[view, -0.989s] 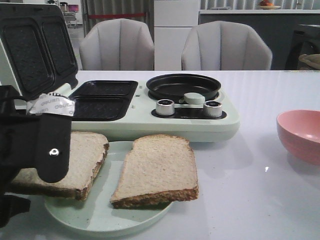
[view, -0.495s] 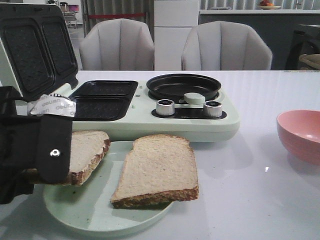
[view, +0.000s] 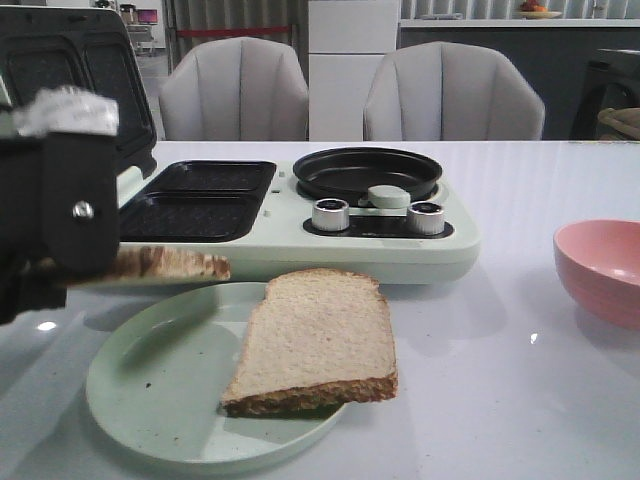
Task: Make breakfast with bread and shrimp
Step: 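Lift the bread slice with the left gripper over the sandwich plate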
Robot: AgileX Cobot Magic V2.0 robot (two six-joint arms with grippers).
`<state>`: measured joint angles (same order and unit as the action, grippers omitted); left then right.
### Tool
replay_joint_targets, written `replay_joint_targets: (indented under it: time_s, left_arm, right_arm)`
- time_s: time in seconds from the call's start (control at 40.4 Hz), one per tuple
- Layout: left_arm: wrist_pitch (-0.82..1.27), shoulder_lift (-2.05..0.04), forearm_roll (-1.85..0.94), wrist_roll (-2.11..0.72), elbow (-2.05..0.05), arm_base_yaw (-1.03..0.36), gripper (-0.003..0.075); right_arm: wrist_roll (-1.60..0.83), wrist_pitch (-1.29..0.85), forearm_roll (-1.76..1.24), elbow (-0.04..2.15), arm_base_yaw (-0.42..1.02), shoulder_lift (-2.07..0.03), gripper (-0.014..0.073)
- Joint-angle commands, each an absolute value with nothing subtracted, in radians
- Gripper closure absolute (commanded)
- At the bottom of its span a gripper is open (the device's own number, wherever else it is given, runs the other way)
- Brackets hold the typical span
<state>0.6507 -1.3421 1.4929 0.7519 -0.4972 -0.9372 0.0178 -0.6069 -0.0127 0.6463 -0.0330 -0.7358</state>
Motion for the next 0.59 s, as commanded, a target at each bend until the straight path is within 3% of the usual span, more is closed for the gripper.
replay_joint_targets:
  time_s: [0.0,0.247,0.569]
  left_arm:
    - [0.713,-1.224,1.545,0.764,-0.544,-0.967,0.0621]
    - [0.776,-1.181,1.547,0.619,-0.691,-0.968,0.0621]
    - [0.724,-1.393,1.605,0.591,-0.909,-0.822,0.0621]
  right_arm:
    - [0.017,-0.540,-0.013,0.673,-0.033,-0.736,0.0035]
    - [0.017,-0.539,-0.013,0.673,-0.033,-0.736,0.0035]
    - [0.017,-0.539,-0.013,0.673,-0.033,-0.736,0.0035]
